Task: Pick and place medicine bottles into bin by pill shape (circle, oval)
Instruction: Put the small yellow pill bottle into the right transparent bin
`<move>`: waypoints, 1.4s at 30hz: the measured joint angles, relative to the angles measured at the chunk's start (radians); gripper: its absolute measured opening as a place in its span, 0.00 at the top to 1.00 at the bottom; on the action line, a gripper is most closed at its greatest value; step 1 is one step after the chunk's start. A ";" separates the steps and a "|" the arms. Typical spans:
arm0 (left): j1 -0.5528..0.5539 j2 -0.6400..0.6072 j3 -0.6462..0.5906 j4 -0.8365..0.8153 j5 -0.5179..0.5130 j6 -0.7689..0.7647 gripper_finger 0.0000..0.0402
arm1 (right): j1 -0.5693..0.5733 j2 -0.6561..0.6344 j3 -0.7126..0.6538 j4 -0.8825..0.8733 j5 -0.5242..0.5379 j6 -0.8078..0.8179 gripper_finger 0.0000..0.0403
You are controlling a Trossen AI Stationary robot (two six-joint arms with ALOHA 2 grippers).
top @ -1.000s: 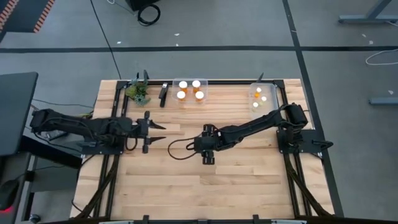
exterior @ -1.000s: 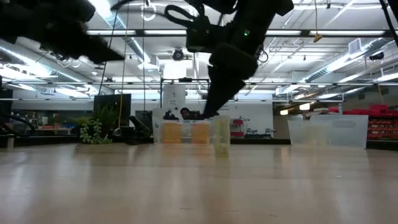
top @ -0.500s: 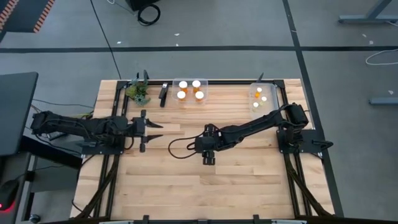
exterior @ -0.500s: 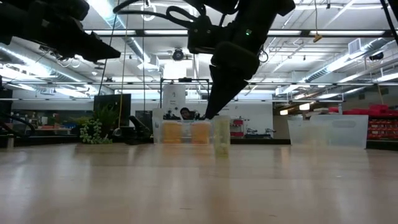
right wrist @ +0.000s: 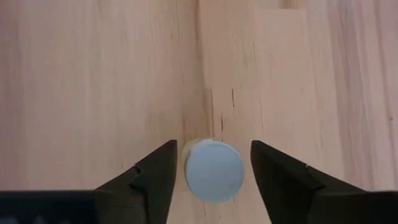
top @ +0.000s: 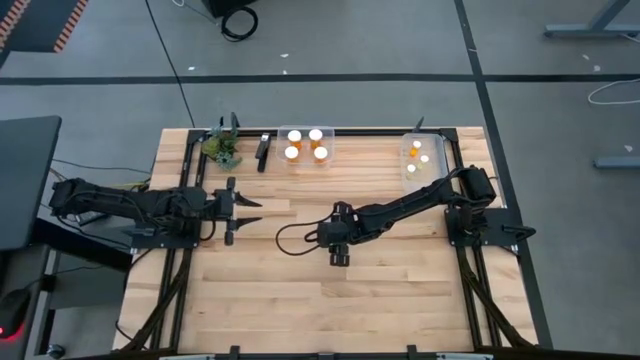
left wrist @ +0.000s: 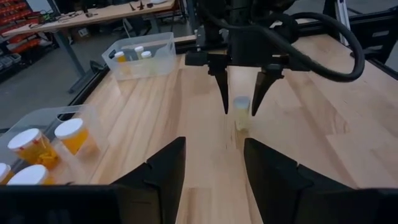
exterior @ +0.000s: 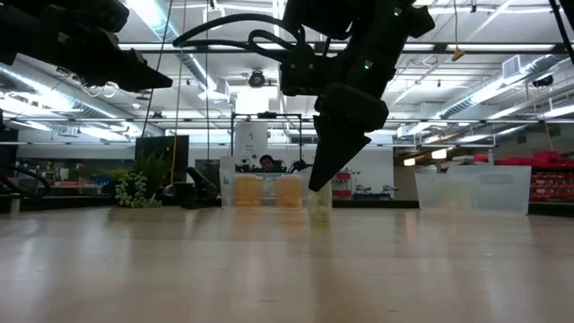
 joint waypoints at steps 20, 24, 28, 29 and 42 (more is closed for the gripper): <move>0.001 -0.108 -0.202 0.183 0.046 -0.010 0.69 | -0.019 -0.031 -0.001 -0.085 0.015 0.015 0.65; 0.001 -0.162 -0.211 0.172 0.046 -0.001 0.71 | -0.045 -0.075 -0.001 -0.121 0.034 0.016 0.68; 0.000 -0.192 -0.210 0.147 0.046 -0.002 0.71 | -0.067 -0.129 -0.001 -0.150 0.045 0.015 0.69; 0.000 -0.192 -0.211 0.144 0.052 -0.002 0.71 | -0.070 -0.146 -0.001 -0.162 0.052 0.016 0.68; 0.004 -0.198 -0.257 0.214 0.136 0.024 0.72 | -0.163 -0.484 -0.128 -0.283 0.148 0.111 0.67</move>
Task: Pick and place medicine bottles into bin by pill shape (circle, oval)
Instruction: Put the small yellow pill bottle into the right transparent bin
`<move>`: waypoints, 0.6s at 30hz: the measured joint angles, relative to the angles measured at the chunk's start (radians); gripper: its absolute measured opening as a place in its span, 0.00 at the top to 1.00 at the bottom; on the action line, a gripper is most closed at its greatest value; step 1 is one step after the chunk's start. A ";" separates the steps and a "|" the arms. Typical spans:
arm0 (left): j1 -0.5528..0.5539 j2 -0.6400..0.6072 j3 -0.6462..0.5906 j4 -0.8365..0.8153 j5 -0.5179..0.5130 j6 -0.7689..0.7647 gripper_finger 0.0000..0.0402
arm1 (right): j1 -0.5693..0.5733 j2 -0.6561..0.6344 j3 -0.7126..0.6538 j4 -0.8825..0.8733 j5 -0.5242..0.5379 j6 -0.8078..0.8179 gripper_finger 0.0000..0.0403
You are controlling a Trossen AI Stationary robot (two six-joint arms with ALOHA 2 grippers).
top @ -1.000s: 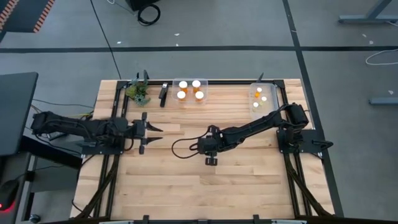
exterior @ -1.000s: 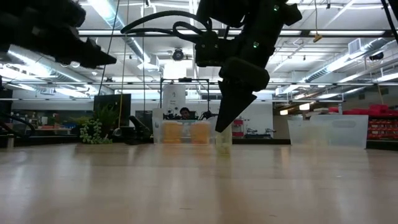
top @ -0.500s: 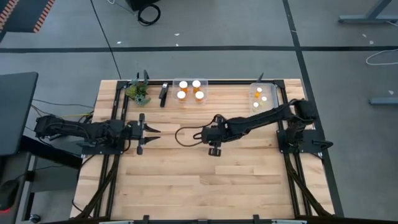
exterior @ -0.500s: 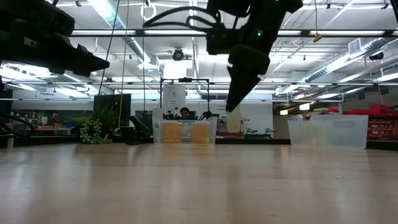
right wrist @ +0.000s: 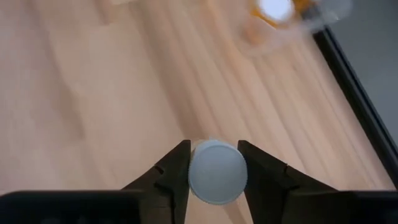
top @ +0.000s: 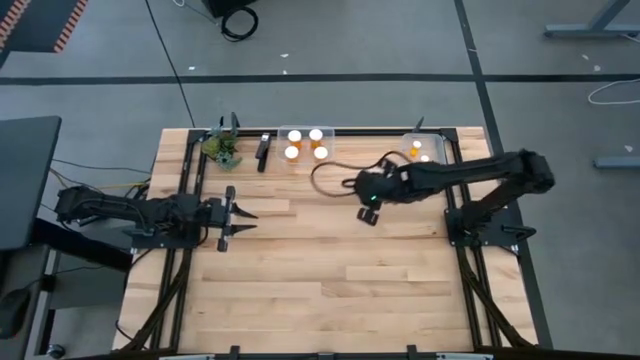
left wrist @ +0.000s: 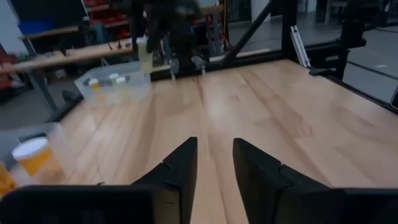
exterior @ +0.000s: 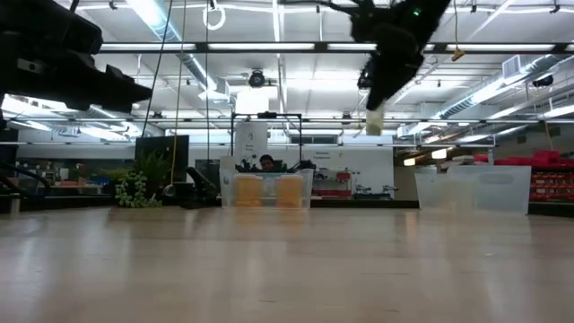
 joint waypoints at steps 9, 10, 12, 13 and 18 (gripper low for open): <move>0.000 -0.006 0.000 0.076 -0.001 0.051 0.73 | -0.222 -0.225 -0.216 -0.001 -0.005 0.116 0.67; 0.000 -0.006 0.000 0.075 0.000 0.051 0.73 | -0.252 -0.239 -0.229 -0.004 -0.007 0.130 0.67; 0.000 -0.005 0.000 0.075 0.000 0.051 0.73 | -0.311 -0.259 -0.241 -0.024 -0.009 0.164 0.67; 0.000 -0.005 0.000 0.074 0.000 0.051 0.73 | -0.338 -0.262 -0.241 -0.042 -0.010 0.182 0.67; 0.000 -0.005 0.000 0.075 -0.001 0.051 0.73 | -0.457 -0.258 -0.231 -0.135 -0.010 0.251 0.67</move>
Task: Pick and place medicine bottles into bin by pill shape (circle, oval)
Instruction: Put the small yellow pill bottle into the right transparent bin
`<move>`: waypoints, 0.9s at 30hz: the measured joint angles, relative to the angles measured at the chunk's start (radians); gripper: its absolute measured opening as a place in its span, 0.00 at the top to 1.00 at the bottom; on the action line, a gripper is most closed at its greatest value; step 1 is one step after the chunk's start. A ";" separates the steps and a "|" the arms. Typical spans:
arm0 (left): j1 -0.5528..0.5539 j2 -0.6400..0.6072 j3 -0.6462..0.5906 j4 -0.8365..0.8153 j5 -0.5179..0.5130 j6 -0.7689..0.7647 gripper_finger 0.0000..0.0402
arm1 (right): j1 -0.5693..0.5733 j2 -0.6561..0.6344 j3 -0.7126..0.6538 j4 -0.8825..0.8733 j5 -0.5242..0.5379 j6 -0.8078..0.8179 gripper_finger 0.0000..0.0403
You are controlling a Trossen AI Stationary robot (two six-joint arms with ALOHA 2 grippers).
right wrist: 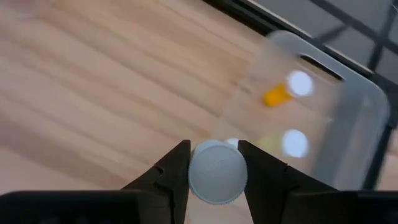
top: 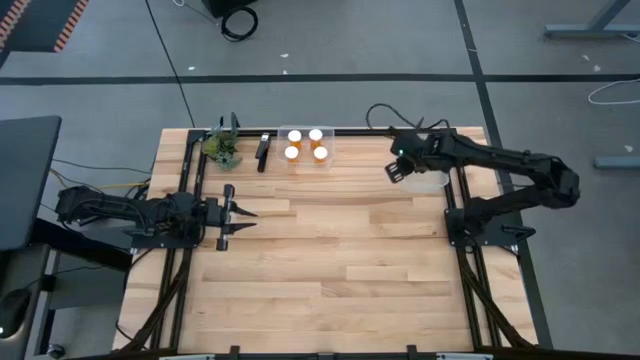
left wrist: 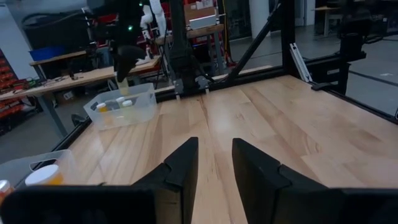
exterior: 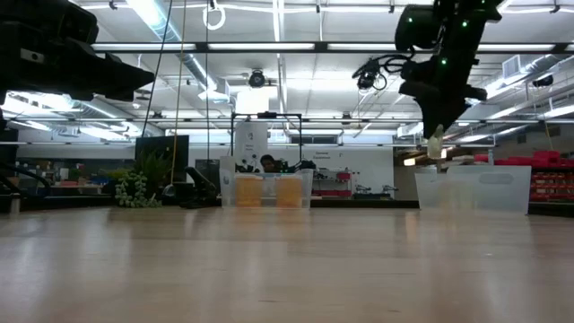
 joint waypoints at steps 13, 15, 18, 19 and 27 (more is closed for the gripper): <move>0.000 0.000 0.000 -0.001 0.000 0.000 0.74 | -0.231 0.096 0.000 0.062 -0.094 -0.125 0.67; 0.000 0.000 -0.001 -0.001 0.000 0.000 0.73 | -0.265 0.130 0.000 0.071 -0.093 -0.136 0.67; 0.000 0.000 -0.001 -0.002 0.000 0.000 0.73 | -0.306 0.163 0.000 0.071 -0.089 -0.143 0.67; 0.000 0.000 -0.001 -0.001 0.000 0.000 0.74 | -0.317 0.170 0.000 0.071 -0.089 -0.147 0.67; 0.000 0.000 -0.001 -0.001 0.000 0.000 0.74 | -0.359 0.207 0.000 0.108 -0.104 -0.174 0.67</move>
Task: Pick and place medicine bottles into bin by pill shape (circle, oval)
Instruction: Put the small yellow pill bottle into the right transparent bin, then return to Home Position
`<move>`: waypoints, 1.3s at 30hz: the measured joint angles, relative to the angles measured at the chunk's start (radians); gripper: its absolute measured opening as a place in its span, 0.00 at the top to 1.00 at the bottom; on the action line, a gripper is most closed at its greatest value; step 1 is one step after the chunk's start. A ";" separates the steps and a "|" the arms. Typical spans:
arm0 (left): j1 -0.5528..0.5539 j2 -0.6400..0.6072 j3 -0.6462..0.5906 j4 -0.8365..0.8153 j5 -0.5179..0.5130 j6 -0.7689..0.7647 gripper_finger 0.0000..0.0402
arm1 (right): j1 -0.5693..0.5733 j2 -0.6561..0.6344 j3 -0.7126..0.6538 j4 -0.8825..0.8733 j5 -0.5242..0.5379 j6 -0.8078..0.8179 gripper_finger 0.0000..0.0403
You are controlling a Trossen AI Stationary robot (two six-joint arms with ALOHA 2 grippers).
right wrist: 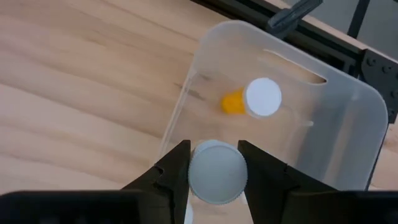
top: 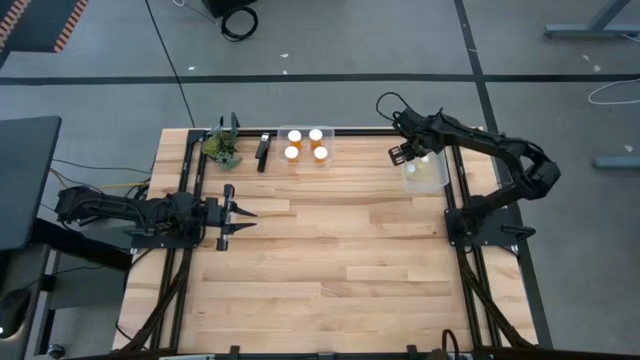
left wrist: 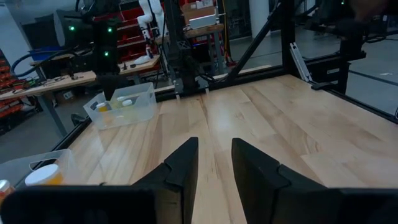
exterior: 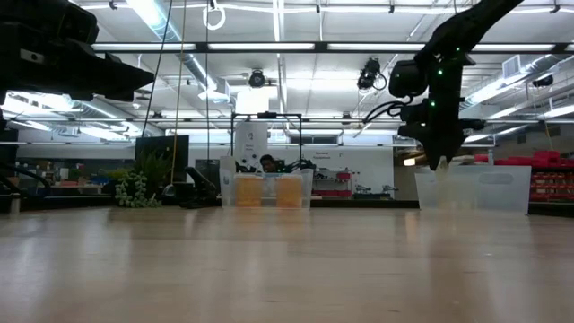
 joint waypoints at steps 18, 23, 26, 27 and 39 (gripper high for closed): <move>0.000 0.000 0.000 0.000 0.000 0.000 0.74 | -0.044 0.143 0.001 0.051 -0.038 -0.018 0.67; 0.000 0.000 0.000 0.000 0.000 0.000 0.74 | -0.044 0.139 0.001 0.053 -0.038 -0.013 0.66; 0.000 0.000 0.000 0.000 0.000 0.000 0.73 | -0.044 0.139 0.001 0.053 -0.038 -0.014 0.63; 0.000 0.000 0.000 0.000 0.000 0.000 0.73 | -0.044 0.139 0.001 0.053 -0.038 -0.014 0.62; 0.000 0.000 0.000 0.000 0.000 0.000 0.74 | -0.044 0.107 0.001 0.050 -0.034 -0.045 0.57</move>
